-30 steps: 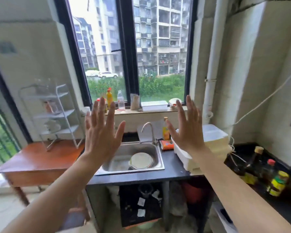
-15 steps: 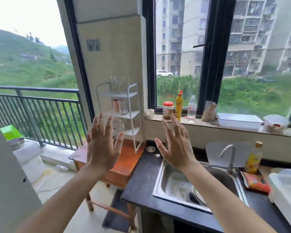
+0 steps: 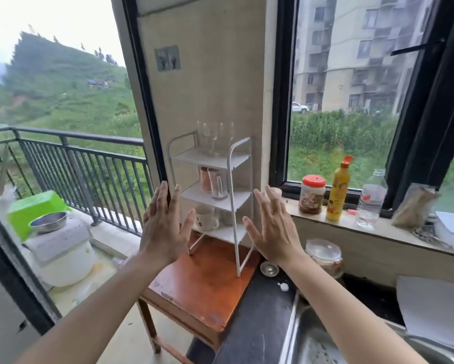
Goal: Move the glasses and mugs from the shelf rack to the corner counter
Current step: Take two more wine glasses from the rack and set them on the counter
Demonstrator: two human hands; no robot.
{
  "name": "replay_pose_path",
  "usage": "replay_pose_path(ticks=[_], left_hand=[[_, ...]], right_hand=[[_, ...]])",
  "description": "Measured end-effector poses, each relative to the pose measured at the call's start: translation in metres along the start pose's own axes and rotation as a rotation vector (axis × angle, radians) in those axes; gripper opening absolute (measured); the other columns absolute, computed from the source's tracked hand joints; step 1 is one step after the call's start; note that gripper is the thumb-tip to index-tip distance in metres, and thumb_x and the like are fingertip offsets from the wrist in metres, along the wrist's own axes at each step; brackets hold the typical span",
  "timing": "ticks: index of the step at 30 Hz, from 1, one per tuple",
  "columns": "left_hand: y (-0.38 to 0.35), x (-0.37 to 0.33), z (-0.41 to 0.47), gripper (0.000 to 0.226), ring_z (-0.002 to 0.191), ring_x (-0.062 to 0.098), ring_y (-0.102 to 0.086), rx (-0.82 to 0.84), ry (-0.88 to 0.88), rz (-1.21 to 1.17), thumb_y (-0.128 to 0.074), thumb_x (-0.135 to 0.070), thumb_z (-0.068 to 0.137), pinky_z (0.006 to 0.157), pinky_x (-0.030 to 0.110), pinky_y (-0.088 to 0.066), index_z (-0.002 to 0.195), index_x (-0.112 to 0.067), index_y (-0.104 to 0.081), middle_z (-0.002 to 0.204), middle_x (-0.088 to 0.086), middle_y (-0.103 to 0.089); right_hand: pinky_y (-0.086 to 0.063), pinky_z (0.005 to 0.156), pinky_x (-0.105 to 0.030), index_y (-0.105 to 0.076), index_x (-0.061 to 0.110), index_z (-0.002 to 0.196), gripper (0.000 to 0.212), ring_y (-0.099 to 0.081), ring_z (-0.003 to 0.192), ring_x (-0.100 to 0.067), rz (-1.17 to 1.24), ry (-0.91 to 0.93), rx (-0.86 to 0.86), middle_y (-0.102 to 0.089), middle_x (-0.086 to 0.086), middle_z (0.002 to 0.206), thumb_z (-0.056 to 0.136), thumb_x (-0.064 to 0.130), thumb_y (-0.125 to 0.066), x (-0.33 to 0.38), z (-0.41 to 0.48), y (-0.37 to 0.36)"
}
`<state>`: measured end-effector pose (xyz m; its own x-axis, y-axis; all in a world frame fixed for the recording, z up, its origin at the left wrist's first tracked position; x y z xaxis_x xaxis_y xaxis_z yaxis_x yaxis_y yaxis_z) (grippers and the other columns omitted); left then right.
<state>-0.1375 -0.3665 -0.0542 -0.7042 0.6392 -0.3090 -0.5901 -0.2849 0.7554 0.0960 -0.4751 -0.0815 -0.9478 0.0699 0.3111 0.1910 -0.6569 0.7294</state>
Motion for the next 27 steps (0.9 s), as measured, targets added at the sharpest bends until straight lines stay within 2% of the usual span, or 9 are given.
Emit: replay_pose_path(ticks=[4,8,12,17,21,23,27], left_hand=[[-0.031,0.031,0.041,0.077,0.154,0.024,-0.004,0.029,-0.004,-0.005,-0.024,-0.062,0.093,0.123,0.048,-0.013,0.158,-0.021,-0.017,0.167,0.01,-0.006],[-0.058,0.056,0.098,0.079,0.153,0.026,-0.007,0.028,-0.028,-0.062,-0.023,-0.062,0.091,0.123,0.046,-0.012,0.157,-0.018,-0.018,0.166,0.013,-0.01],[-0.08,0.076,0.166,0.077,0.153,0.027,-0.009,0.03,-0.082,-0.182,-0.028,-0.058,0.093,0.123,0.049,-0.016,0.157,-0.017,-0.017,0.166,0.013,-0.012],[-0.096,0.086,0.271,0.072,0.151,0.028,-0.014,0.085,-0.173,-0.316,-0.033,-0.056,0.099,0.12,0.052,-0.021,0.157,-0.02,-0.011,0.165,0.011,-0.013],[-0.105,0.073,0.342,0.071,0.146,0.03,-0.024,0.059,-0.218,-0.422,-0.043,-0.048,0.099,0.115,0.047,-0.028,0.157,-0.02,-0.015,0.159,0.013,-0.023],[-0.119,0.068,0.372,0.07,0.138,0.032,-0.031,0.083,-0.204,-0.48,-0.048,-0.047,0.098,0.11,0.045,-0.032,0.157,-0.025,-0.018,0.151,0.013,-0.032],[-0.14,0.055,0.382,0.065,0.13,0.031,-0.037,0.091,-0.2,-0.5,-0.049,-0.049,0.097,0.105,0.041,-0.034,0.155,-0.03,-0.026,0.14,0.012,-0.038]], right_hand=[[-0.049,0.102,-0.05,-0.029,0.018,0.154,0.069,-0.043,0.14,-0.038,-0.013,0.032,0.036,-0.03,-0.018,0.16,0.097,0.05,-0.051,-0.005,0.035,-0.038],[-0.042,0.108,-0.049,-0.025,0.02,0.157,0.071,-0.038,0.144,-0.034,-0.038,-0.001,-0.011,-0.025,-0.015,0.163,0.098,0.052,-0.049,-0.007,0.083,-0.062],[-0.043,0.109,-0.05,-0.024,0.02,0.156,0.069,-0.038,0.144,-0.032,-0.064,-0.036,-0.12,-0.025,-0.014,0.163,0.099,0.052,-0.046,-0.003,0.148,-0.075],[-0.051,0.096,-0.055,-0.029,0.015,0.153,0.071,-0.048,0.131,-0.033,-0.066,-0.162,-0.242,-0.031,-0.016,0.156,0.097,0.058,-0.037,0.002,0.245,-0.078],[-0.044,0.106,-0.05,-0.028,0.016,0.155,0.07,-0.043,0.136,-0.033,-0.043,-0.237,-0.323,-0.033,-0.015,0.155,0.098,0.051,-0.05,-0.002,0.305,-0.07],[-0.041,0.109,-0.044,-0.024,0.021,0.157,0.073,-0.041,0.139,-0.029,-0.008,-0.306,-0.302,-0.032,-0.011,0.156,0.097,0.05,-0.055,-0.01,0.333,-0.074],[-0.034,0.109,-0.037,-0.014,0.028,0.16,0.083,-0.037,0.144,-0.025,0.074,-0.437,-0.052,-0.029,-0.008,0.16,0.095,0.059,-0.054,-0.024,0.351,-0.078]])
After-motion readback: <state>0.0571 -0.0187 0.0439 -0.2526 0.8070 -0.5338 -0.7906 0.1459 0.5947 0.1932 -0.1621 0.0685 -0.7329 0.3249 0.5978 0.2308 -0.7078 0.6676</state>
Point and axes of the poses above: each hand's wrist, its own z-axis towards the middle knuckle, its own y-axis out of the back of the hand, x = y × z, the point moved 3 cm from there along z, towards the middle knuckle
